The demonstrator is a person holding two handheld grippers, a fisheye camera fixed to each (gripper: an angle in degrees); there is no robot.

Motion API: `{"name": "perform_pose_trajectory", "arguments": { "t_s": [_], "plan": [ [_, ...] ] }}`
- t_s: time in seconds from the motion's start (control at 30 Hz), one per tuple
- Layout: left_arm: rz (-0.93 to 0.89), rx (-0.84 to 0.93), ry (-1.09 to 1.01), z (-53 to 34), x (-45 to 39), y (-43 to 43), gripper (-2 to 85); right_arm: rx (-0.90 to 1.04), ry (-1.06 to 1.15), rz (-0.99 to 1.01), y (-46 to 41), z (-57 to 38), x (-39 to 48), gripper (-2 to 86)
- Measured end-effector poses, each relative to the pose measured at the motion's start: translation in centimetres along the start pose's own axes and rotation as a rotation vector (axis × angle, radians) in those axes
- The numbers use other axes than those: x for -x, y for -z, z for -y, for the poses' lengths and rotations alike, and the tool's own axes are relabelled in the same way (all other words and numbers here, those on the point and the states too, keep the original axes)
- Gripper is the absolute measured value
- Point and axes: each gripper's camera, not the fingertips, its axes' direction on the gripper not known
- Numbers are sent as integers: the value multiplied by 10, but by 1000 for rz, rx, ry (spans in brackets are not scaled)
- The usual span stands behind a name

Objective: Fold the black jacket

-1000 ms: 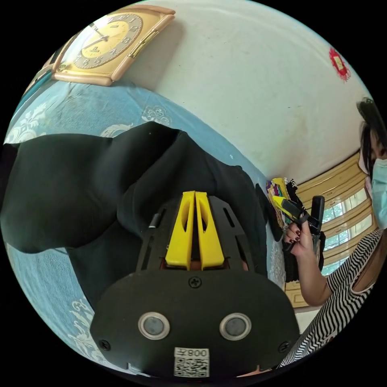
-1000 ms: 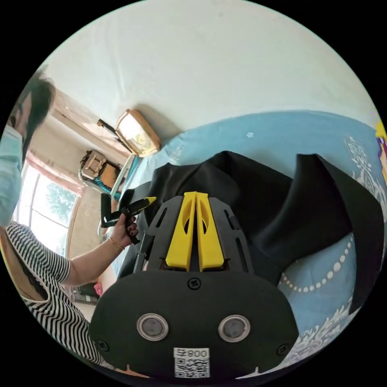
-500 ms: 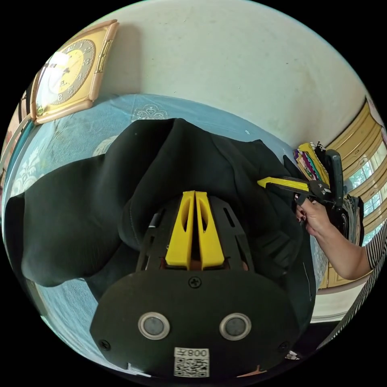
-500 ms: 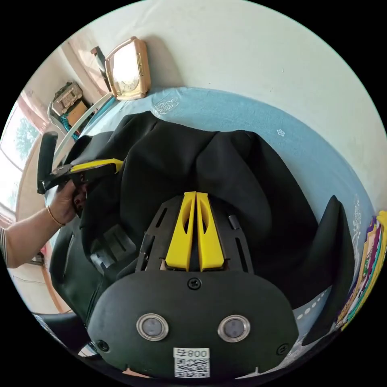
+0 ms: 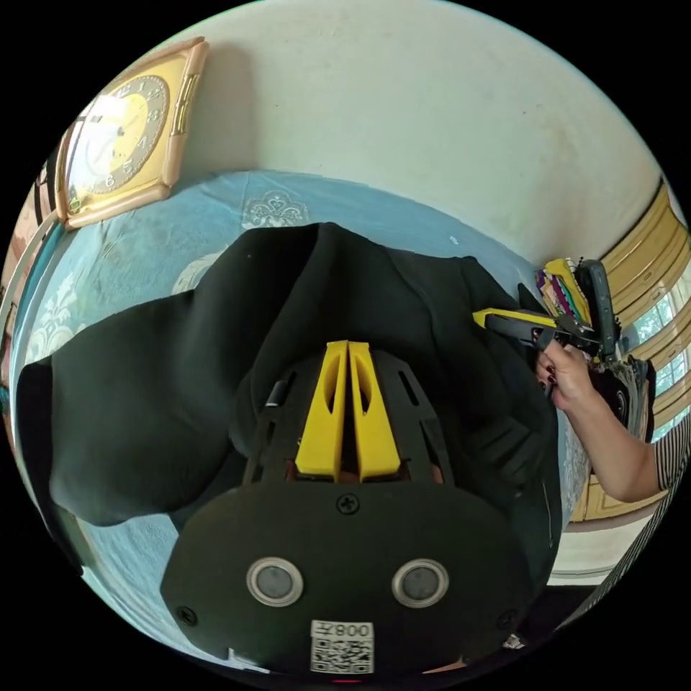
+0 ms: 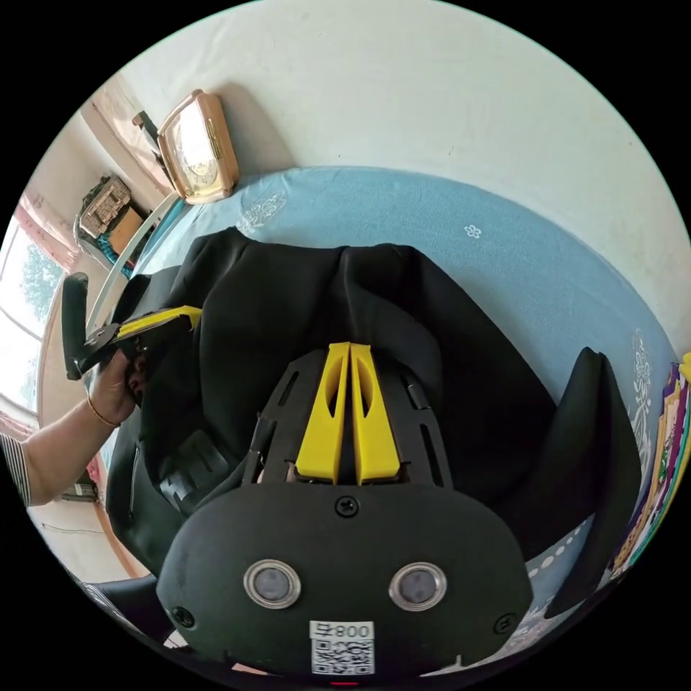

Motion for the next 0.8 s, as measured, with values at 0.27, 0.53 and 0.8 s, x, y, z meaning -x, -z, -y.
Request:
{"name": "perform_pose_trajectory", "arguments": {
  "t_s": [0.27, 0.53, 0.8],
  "plan": [
    [-113, -86, -116, -55, -56, 19, 2, -139, -36, 97, 56, -40, 0, 1],
    [-83, 62, -75, -91, -62, -53, 3, 27, -51, 134, 9, -76, 3, 0],
    [-120, -7, -134, -93, -94, -49, 2, -52, -117, 169, 34, -83, -4, 0]
  ]
}}
